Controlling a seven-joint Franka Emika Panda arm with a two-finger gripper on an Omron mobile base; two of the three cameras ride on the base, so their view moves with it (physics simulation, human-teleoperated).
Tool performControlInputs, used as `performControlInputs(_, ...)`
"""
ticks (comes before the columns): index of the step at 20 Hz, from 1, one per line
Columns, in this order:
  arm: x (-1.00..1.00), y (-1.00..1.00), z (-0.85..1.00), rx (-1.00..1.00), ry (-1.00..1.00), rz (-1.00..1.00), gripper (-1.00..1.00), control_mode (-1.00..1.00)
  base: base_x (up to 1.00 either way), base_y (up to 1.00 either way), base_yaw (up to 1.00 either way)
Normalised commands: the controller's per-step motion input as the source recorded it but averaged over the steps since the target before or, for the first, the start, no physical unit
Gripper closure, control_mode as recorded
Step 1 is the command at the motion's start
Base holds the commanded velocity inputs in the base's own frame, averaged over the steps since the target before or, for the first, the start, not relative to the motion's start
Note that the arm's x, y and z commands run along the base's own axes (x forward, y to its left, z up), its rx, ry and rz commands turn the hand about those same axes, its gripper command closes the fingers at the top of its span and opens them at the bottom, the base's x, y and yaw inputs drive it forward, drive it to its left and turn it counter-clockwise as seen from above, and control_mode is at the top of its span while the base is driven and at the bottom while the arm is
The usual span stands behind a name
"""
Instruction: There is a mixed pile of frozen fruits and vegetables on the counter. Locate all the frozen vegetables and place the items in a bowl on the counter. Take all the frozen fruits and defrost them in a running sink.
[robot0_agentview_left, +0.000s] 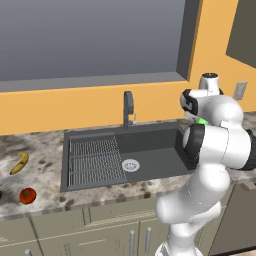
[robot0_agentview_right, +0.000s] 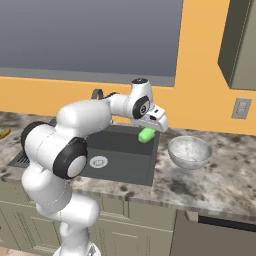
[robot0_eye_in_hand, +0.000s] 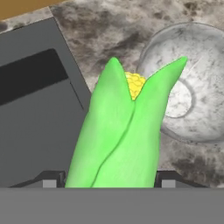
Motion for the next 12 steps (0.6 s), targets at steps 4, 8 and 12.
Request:
performControlInputs(4,0.13,-0.42,0.0,0.0,0.0,-0.05,1.0,-1.0,0.0,0.0,0.0)
performControlInputs(8,0.12,-0.38,0.0,0.0,0.0,-0.05,1.0,-1.0,0.0,0.0,0.0)
performControlInputs(12,0.11,-0.35,0.0,0.0,0.0,-0.05,1.0,-1.0,0.0,0.0,0.0)
